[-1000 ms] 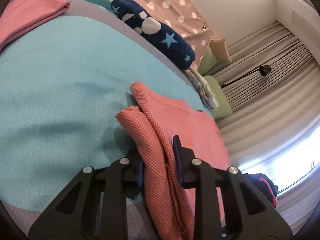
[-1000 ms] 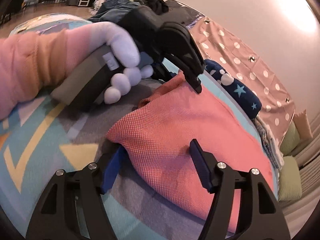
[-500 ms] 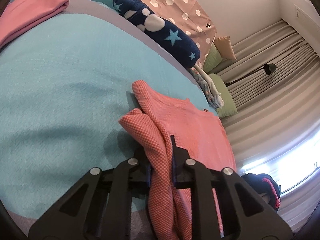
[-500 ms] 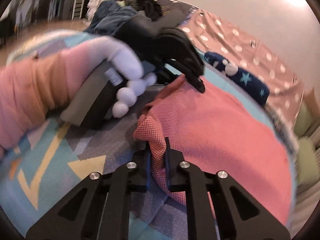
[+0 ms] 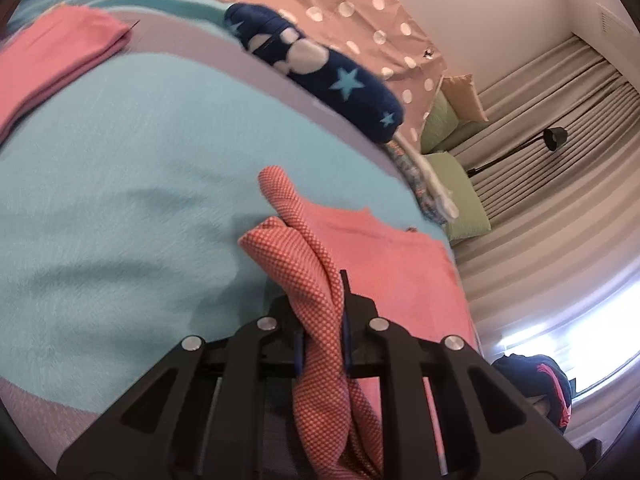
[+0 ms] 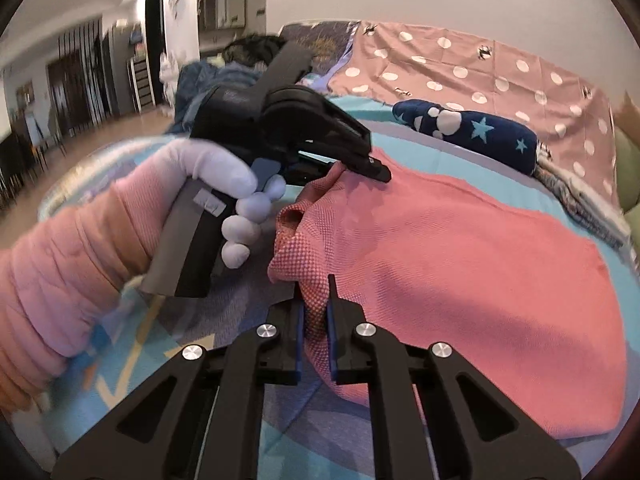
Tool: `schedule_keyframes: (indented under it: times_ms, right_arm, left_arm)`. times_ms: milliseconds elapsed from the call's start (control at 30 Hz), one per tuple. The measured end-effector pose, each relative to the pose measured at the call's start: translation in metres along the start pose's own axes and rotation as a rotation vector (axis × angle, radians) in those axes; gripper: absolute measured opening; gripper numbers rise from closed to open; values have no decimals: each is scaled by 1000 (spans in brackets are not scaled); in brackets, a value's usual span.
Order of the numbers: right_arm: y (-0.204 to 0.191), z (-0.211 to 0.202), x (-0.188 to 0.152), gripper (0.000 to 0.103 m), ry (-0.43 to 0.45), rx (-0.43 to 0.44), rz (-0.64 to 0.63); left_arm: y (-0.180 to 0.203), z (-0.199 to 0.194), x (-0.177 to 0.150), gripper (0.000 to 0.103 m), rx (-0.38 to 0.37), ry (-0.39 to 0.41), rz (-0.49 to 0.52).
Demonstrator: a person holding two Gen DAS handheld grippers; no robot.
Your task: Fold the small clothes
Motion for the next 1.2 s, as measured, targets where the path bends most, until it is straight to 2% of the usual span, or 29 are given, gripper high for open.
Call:
schedule_keyframes:
  times_ms: [100,267,500,633,833,1200]
  right_arm:
    - [21,-13,6,8,26,50,92]
    - [52,-33,12,8,83,76,181]
    - [87,-52,5,8,107,139,279]
    - [107,-61,1,8,127,170,336]
    - [146,-80,-11,8,159,172,419]
    - [219,-102,-52,7,169,136,581]
  left_arm:
    - [25,0,8,13,-8,9,30]
    - [70,8,17,13,58,36,123]
    - [104,28,17,13,90,43,108]
    - [125,45,14,13,111,25,134]
    - [157,84,10,13,168,-11,185]
    - [198,177,-13,12,198,-117,239]
Point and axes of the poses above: each gripper's, at about its wrist camera, not at the fingertips, and z roughly the way its jaws point, y to its right, x to its top, the point moved 7 cm from there along z, roughly the way its jaws point, and after that the axes turned 11 degrees about -x, right-handed, at the moved point
